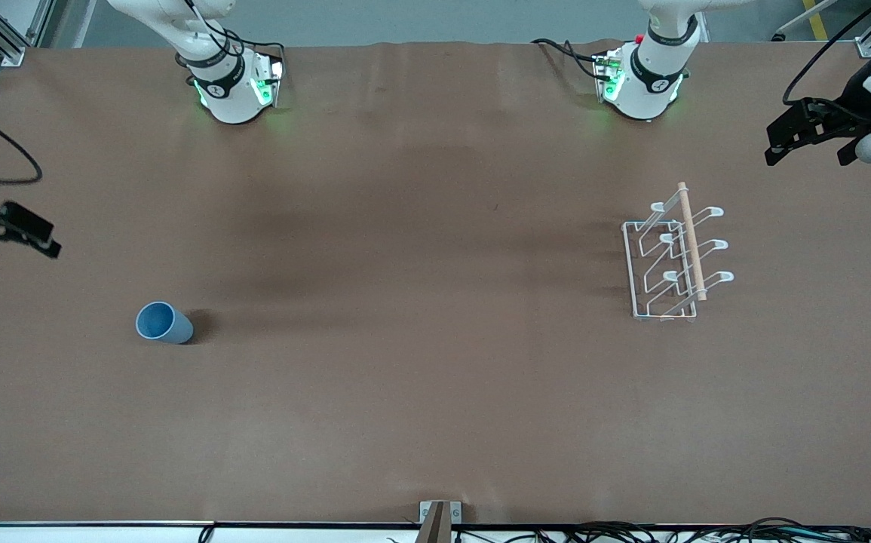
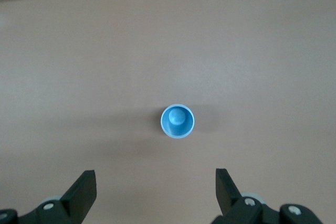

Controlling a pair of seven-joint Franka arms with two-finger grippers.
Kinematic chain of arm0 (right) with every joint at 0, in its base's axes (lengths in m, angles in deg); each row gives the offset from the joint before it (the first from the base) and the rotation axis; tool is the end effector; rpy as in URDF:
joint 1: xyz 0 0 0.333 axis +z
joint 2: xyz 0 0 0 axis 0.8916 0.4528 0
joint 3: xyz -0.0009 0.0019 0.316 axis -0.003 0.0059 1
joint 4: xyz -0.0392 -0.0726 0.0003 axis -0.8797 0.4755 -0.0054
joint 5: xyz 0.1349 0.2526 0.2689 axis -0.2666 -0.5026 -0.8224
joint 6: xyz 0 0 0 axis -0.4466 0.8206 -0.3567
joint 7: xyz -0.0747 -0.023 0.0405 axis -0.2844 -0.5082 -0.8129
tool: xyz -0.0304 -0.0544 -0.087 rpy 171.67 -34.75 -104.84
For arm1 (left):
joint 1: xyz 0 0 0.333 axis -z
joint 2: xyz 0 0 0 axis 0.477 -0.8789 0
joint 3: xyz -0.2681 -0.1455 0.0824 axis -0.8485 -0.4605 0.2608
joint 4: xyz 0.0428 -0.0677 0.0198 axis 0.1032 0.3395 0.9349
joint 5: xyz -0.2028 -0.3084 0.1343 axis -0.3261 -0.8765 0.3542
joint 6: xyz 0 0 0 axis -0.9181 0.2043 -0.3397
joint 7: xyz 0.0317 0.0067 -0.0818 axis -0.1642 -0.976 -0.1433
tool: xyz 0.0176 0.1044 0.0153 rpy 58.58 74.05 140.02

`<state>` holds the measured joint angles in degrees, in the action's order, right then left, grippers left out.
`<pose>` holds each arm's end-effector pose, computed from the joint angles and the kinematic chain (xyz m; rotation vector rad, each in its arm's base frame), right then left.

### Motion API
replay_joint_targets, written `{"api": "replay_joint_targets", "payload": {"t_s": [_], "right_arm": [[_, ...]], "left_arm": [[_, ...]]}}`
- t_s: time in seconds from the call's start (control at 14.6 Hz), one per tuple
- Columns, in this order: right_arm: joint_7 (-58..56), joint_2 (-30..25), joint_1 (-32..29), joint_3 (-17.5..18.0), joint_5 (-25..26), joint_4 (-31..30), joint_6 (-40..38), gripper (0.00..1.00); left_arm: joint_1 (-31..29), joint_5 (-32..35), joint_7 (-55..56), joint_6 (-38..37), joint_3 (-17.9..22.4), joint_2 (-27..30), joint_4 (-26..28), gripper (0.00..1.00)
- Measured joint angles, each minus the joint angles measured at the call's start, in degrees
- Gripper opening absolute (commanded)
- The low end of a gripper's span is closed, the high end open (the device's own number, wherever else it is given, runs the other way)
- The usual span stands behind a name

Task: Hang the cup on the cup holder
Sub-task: 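Move the right gripper down toward the light blue cup, then close the right gripper on the blue cup's side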

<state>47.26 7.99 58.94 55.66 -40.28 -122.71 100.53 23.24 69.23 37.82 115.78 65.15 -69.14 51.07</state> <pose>0.6115 -0.0376 0.5807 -3.1073 0.0490 -0.1617 0.5114 -0.0534 0.6655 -3.1358 0.0315 -0.0026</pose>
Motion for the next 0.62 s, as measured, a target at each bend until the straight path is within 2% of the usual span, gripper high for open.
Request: {"api": "replay_joint_targets", "payload": {"t_s": [0.34, 0.62], "right_arm": [[-2.7, 10.3, -1.3, -0.3, 0.0, -2.6, 9.4, 1.00], [-6.2, 11.8, -3.1, -0.3, 0.0, -9.9, 18.0, 1.00]], "left_arm": [[0.0, -0.1, 0.0, 0.0, 0.1, -0.4, 0.0, 1.00], [0.0, -0.1, 0.0, 0.0, 0.1, -0.6, -0.1, 1.00]]}}
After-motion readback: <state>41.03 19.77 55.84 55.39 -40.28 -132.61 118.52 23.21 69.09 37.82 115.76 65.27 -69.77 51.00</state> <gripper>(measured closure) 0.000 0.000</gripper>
